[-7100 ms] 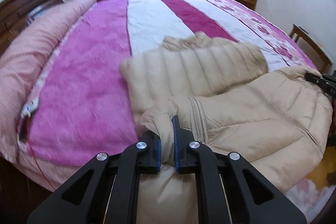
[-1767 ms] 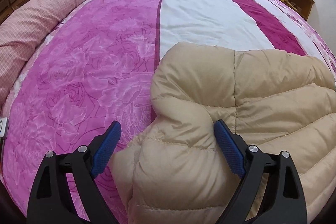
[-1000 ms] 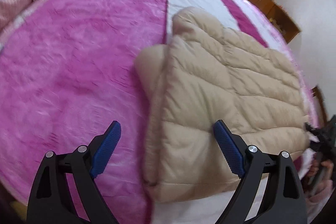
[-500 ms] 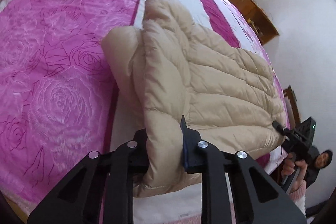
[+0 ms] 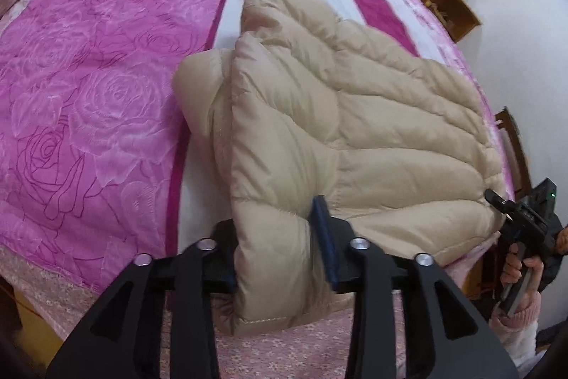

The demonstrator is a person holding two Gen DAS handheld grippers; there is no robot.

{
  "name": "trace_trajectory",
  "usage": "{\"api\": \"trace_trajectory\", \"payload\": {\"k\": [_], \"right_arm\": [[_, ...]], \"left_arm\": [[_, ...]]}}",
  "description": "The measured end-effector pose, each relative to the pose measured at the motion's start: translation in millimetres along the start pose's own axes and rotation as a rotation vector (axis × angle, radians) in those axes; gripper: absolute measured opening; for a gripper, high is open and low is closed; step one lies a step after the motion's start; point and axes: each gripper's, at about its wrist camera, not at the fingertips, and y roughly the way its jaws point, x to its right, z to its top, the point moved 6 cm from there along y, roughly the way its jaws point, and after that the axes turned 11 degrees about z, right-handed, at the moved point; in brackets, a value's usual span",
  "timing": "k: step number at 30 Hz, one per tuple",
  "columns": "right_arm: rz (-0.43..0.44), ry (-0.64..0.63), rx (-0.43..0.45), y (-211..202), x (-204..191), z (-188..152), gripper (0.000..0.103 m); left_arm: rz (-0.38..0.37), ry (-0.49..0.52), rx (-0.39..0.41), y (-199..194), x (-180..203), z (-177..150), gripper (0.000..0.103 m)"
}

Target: Fold large clothes

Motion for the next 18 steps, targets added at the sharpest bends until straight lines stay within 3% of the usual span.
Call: {"api": "trace_trajectory", "payload": {"k": [4,9,14,18], "right_arm": [[-0.014,-0.009,0.021,-2.2,4.4,-2.8,0.05],[-0.009,0.002,0.038,-15.9,12.0,-4.8,0.064],[0.005,0.042,0.03,-19.1,20.0,-8.9,0.066],[0.034,0.04,-0.015,-9.9,19.7,-9.1,0.069]], "left_arm": [[0.116,0.045,0.052,-15.3,-0.1,3.6,0.058],[0.16,0.101,0.102,-47.8,5.9,4.8,0.058],[0.125,0.163,0.132,-54.7,36.0,8.2,0.058],[0.086,0.235,0.104,-37.2,76.8,4.2,0.058]]}}
